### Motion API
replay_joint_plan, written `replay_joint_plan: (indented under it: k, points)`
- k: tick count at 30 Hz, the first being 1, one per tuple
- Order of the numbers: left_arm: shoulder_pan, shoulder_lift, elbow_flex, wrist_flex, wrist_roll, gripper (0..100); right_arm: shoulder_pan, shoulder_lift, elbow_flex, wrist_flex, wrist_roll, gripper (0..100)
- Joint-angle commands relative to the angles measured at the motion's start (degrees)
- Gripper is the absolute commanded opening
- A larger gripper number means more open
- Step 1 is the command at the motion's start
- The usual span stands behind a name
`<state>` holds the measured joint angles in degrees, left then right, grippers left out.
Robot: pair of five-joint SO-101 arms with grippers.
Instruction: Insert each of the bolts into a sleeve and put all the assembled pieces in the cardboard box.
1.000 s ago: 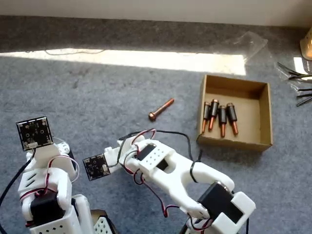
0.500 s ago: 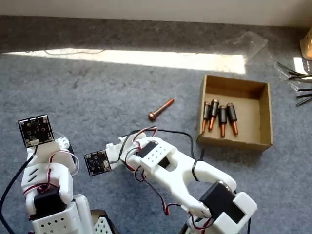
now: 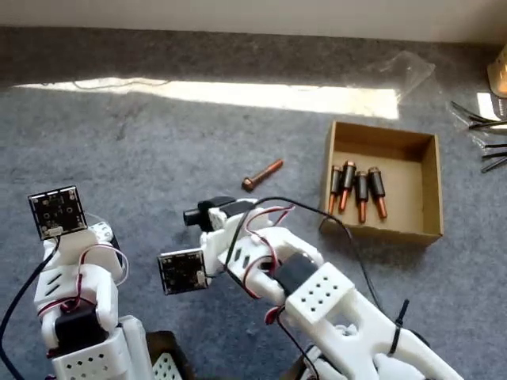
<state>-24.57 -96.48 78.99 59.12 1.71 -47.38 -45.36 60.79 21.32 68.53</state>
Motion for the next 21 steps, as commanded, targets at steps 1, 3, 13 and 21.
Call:
replay_joint_plan:
  k: [1,3,13,21]
  points:
    - [-0.48,-0.92,-0.22,-1.41,-0.44,1,1.1,-7.96,1.89,-0.66,0.18,0.5]
    - [-0.4,-0.92,-0.22,-1.41,-0.44,1,1.1,-9.01,4.26,-0.66,0.18,0.5]
    - [-0.4,-0.92,4.53,-5.45,-0.44,1,0.66,-9.1,10.15,-0.66,-4.84,0.5]
    - [-0.48,-0.92,11.12,-15.91,-0.53,1,-2.51,-9.1,10.15,-0.84,-14.95,0.5]
